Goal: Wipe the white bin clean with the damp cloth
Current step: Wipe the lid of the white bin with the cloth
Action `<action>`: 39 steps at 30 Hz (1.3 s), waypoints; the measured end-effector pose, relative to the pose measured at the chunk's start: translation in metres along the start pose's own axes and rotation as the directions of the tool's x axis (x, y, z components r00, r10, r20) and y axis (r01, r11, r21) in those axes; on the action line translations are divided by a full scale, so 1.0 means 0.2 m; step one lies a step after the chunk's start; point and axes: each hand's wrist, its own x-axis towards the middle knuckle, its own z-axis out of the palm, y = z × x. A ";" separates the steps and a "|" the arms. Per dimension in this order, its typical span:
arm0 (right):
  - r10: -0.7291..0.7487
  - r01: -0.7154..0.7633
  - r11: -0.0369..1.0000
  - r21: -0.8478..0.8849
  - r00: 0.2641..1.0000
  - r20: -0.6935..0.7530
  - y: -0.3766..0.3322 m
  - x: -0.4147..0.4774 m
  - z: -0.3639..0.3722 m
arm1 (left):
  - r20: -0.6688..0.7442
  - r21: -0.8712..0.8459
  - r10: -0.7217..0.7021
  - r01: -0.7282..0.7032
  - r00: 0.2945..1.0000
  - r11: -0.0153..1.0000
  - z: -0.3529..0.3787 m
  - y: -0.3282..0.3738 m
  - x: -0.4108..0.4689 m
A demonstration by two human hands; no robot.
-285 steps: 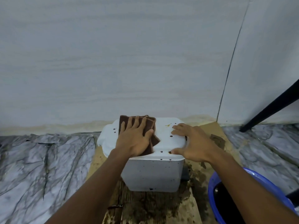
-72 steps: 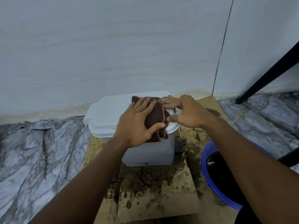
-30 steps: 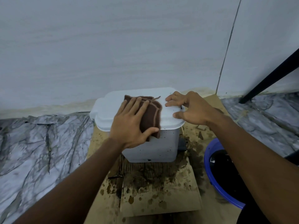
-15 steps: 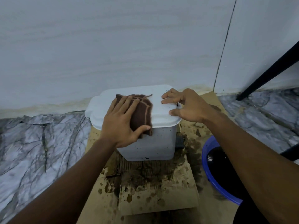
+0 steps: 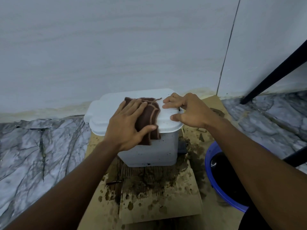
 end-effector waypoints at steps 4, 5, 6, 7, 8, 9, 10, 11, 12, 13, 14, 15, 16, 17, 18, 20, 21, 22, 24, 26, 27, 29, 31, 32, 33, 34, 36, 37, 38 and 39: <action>-0.064 0.063 0.997 0.036 0.998 0.029 0.00 -0.01 -0.01 | 0.039 0.058 -0.013 0.011 0.999 0.998 0.04 0.18 0.14; -0.074 0.073 0.996 0.044 0.997 0.033 0.00 -0.01 -0.01 | 0.054 0.066 -0.003 -0.001 0.999 0.998 0.04 0.20 0.16; -0.076 0.075 0.996 0.047 0.997 0.034 0.00 -0.01 -0.02 | 0.066 0.061 0.004 -0.008 0.998 0.998 0.04 0.19 0.16; -0.072 0.070 0.996 0.049 0.997 0.032 0.00 -0.02 -0.02 | 0.074 0.044 0.006 -0.010 0.997 0.999 0.03 0.17 0.15; -0.065 0.064 0.997 0.047 0.997 0.028 0.00 -0.01 -0.01 | 0.075 0.022 0.006 -0.007 0.997 1.000 0.02 0.13 0.12; -0.055 0.054 0.998 0.043 0.998 0.023 0.00 -0.01 -0.01 | 0.069 0.005 -0.001 0.001 0.998 1.000 0.01 0.08 0.09; -0.040 0.039 0.998 0.042 0.999 0.021 0.00 -0.01 -0.01 | 0.059 0.001 -0.015 0.014 0.998 1.000 -0.01 0.04 0.05; -0.023 0.021 0.999 0.048 0.999 0.025 0.00 0.00 -0.01 | 0.056 0.006 -0.032 0.031 0.998 0.999 -0.02 -0.01 0.02; -0.012 0.010 0.999 0.051 0.999 0.031 0.00 0.00 -0.01 | 0.062 0.020 -0.048 0.047 0.997 0.999 -0.03 -0.04 0.00; -0.008 0.006 0.999 0.042 0.999 0.034 0.01 0.00 -0.01 | 0.077 0.041 -0.058 0.055 0.995 0.998 -0.04 -0.06 0.00; -0.008 0.007 1.000 0.027 0.999 0.033 0.01 0.00 -0.01 | 0.098 0.069 -0.059 0.053 0.993 0.996 -0.04 -0.06 0.00; -0.008 0.007 1.000 0.015 1.000 0.029 0.01 0.00 -0.01 | 0.119 0.100 -0.050 0.038 0.992 0.994 -0.04 -0.04 0.01; -0.007 0.007 1.000 0.009 1.000 0.023 0.01 -0.01 -0.01 | 0.139 0.125 -0.037 0.019 0.990 0.992 -0.05 -0.02 0.03; -0.007 0.007 1.000 -0.004 1.000 0.014 0.01 -0.01 -0.02 | 0.155 0.137 -0.024 0.003 0.988 0.991 -0.04 0.01 0.05; -0.011 0.011 0.999 -0.033 1.000 0.006 0.01 0.00 -0.02 | 0.166 0.134 -0.016 -0.007 0.986 0.991 -0.04 0.05 0.06; -0.030 0.030 0.992 -0.126 1.000 0.009 0.01 0.00 -0.03 | 0.179 0.110 -0.017 -0.003 0.984 0.994 -0.02 0.10 0.09; -0.036 0.039 0.986 -0.163 0.999 0.018 0.01 0.01 -0.04 | 0.185 0.101 -0.019 0.001 0.983 0.995 -0.01 0.12 0.09; -0.041 0.045 0.982 -0.184 0.999 0.027 0.01 0.01 -0.04 | 0.188 0.093 -0.020 0.003 0.982 0.996 0.00 0.13 0.10; -0.051 0.057 0.979 -0.195 0.998 0.036 0.01 0.02 -0.04 | 0.179 0.076 -0.018 0.005 0.984 0.997 -0.01 0.13 0.09; -0.070 0.074 0.978 -0.193 0.997 0.025 0.02 0.02 -0.04 | 0.136 0.043 -0.015 0.009 0.991 0.999 -0.02 0.09 0.06; -0.085 0.085 0.979 -0.187 0.996 0.011 0.02 0.01 -0.04 | 0.107 0.028 -0.018 0.015 0.994 0.999 -0.03 0.06 0.03; -0.117 0.113 0.976 -0.184 0.993 -0.012 0.04 -0.01 -0.03 | 0.060 0.011 -0.034 0.033 0.998 0.999 -0.03 0.01 -0.01; -0.151 0.144 0.966 -0.214 0.988 -0.020 0.06 -0.03 -0.02 | 0.037 0.010 -0.043 0.043 0.998 0.999 -0.02 0.00 -0.03; -0.169 0.157 0.960 -0.230 0.985 -0.032 0.07 -0.03 -0.02 | 0.032 0.023 -0.048 0.047 0.998 0.999 -0.02 0.01 -0.02; -0.185 0.169 0.957 -0.235 0.981 -0.051 0.08 -0.04 -0.02 | 0.032 0.041 -0.052 0.051 0.998 0.998 -0.02 0.04 -0.01; -0.195 0.176 0.958 -0.226 0.978 -0.068 0.09 -0.04 -0.02 | 0.034 0.060 -0.058 0.055 0.998 0.997 -0.01 0.07 0.00; -0.201 0.184 0.965 -0.188 0.977 -0.071 0.10 -0.05 -0.04 | 0.052 0.086 -0.067 0.062 0.996 0.994 0.00 0.15 0.04; -0.200 0.186 0.967 -0.175 0.978 -0.063 0.11 -0.06 -0.05 | 0.070 0.093 -0.065 0.059 0.995 0.994 0.02 0.20 0.07; -0.196 0.185 0.969 -0.165 0.979 -0.054 0.12 -0.06 -0.06 | 0.089 0.100 -0.058 0.049 0.994 0.994 0.03 0.24 0.09; -0.187 0.178 0.972 -0.153 0.981 -0.046 0.12 -0.05 -0.06 | 0.101 0.108 -0.046 0.035 0.994 0.994 0.04 0.27 0.11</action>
